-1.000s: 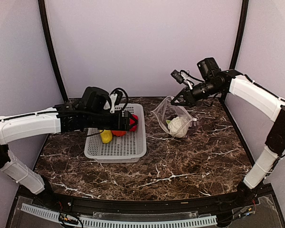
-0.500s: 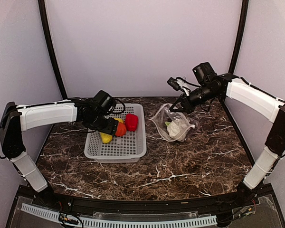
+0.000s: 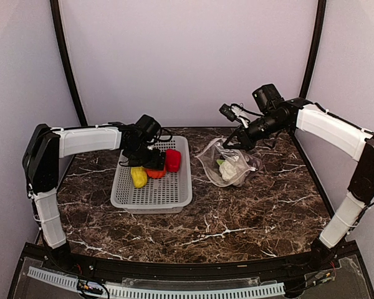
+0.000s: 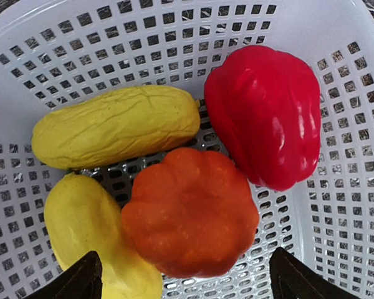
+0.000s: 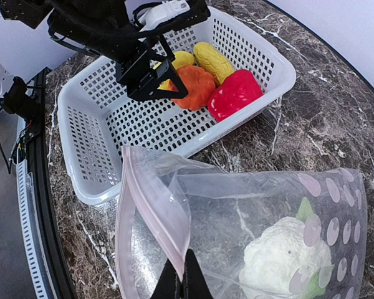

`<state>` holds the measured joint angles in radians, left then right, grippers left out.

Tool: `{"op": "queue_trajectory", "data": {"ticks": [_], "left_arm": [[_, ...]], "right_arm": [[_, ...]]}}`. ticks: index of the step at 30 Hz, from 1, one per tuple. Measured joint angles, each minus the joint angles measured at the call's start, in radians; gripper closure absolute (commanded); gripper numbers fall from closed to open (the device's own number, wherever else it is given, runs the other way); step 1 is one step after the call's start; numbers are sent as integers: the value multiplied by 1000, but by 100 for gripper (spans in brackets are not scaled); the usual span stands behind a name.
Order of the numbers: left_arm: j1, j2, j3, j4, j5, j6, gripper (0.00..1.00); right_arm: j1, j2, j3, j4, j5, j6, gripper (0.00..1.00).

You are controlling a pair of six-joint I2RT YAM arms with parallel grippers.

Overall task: Place the food in the zip-top bag and seal the zipper
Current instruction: Pick up the fake vegetable from the bin.

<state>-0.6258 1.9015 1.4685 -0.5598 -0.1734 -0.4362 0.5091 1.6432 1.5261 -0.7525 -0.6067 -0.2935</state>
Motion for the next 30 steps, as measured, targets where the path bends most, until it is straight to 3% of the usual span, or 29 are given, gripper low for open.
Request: {"op": "queue_trajectory", "data": {"ticks": [3,21,23,25,30], "left_arm": [[6,42,36,-6,9,0,1],[11,151,128,-55,25,25,1],[10,154,129,-60,27,25,3],[9,161,133,-62,26,28,13],[8,172,134,-65,23,35,25]], "right_arm": [[0,-1,-6,3,-1,0,100],[0,-3,-26,5,-7,-2,100],[0,-3,-27,5,-10,-2,100],[0,-3,-27,5,-11,-2,100],[0,-4,-29,5,-14,-2,100]]}}
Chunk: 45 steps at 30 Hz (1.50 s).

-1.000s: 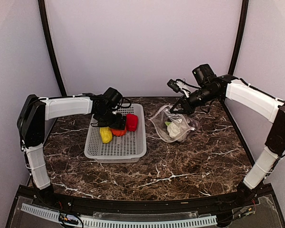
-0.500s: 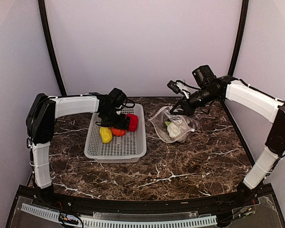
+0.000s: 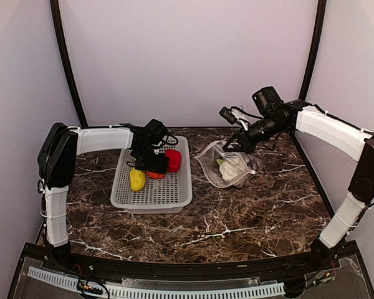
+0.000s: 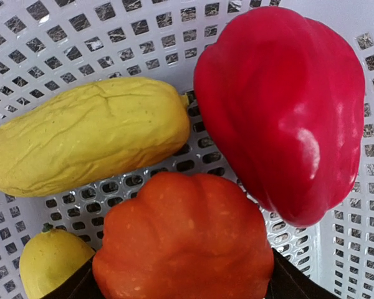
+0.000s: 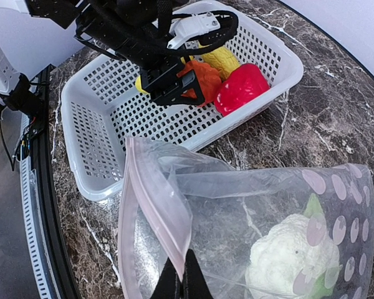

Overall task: Place the food in the zip-top bag and seal the zipper
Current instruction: Pick up the fake vegetable from the bin, then place the fake vegetable in the zipper food storage bag.

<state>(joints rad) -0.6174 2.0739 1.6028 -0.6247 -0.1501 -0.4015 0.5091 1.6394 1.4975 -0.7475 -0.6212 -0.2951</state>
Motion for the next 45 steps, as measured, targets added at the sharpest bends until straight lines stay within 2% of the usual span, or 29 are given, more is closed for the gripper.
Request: {"op": "queue_trajectory", "data": {"ticks": [3,12,20,26,29,36,42,45], "left_arm": [[0,1,8,-7,0,3,29],[-41,-42,39,-89,-50,16,31],[-199,-264,32,-122,-132,-1,37],[-297,-421,24,-80,-170,-19,40],[-336,-452,20,-53,-172,-13,42],[-415,-462,-31,79,-43,24,43],[-471,-440,-77,268,172,29,43],[-473,-402,-86,333,233,20,43]], "right_arm": [[0,-2,-1,0,-3,0,100],[0,-7,-7,0,-8,0,100],[0,-7,-7,5,-11,0,100],[0,-8,-7,7,-10,0,100],[0,-8,-8,7,-10,0,100],[0,-13,-16,14,-8,0,100],[0,-13,-17,15,-10,0,100],[0,-13,-17,15,-11,0,100]]}}
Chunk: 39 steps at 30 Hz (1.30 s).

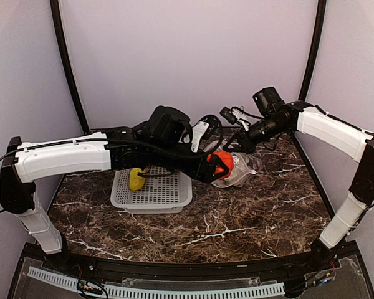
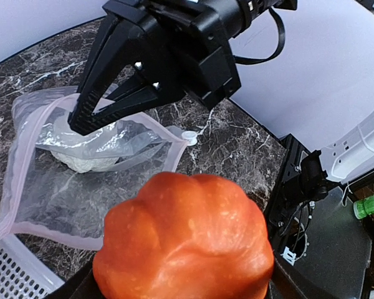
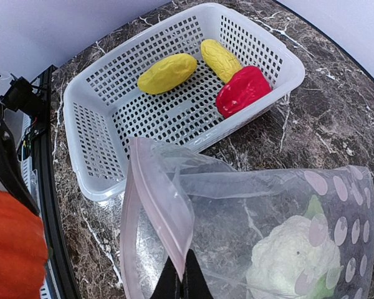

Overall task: Place the food in the zip-top bag and seal the zipper
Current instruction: Place the fake vegetable in the zipper food storage bag.

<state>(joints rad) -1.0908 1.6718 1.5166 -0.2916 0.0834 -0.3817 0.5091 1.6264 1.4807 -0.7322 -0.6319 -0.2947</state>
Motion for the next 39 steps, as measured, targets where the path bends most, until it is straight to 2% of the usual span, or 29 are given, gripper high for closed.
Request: {"op": "queue_trajectory", "data": {"ticks": [9,19,23,26,30,39], "left_arm": [[2,148,20,82,9,-3,40],[15,273,167,26,-223,-34,35],[22,312,210,-6,-292,-93,28],[32,332,229,-25,-328,-139,16],[38,352,249,-33,-347,-163,6],[41,357,283,-39,-332,-165,4]], "right_arm": [[0,-15,-2,0,-2,0,100],[0,-23,-2,6,-8,2,100],[0,-28,-3,9,-10,4,100],[0,-28,-3,9,-20,5,100],[0,-28,-3,9,-23,8,100],[0,-28,-6,9,-23,8,100]]}}
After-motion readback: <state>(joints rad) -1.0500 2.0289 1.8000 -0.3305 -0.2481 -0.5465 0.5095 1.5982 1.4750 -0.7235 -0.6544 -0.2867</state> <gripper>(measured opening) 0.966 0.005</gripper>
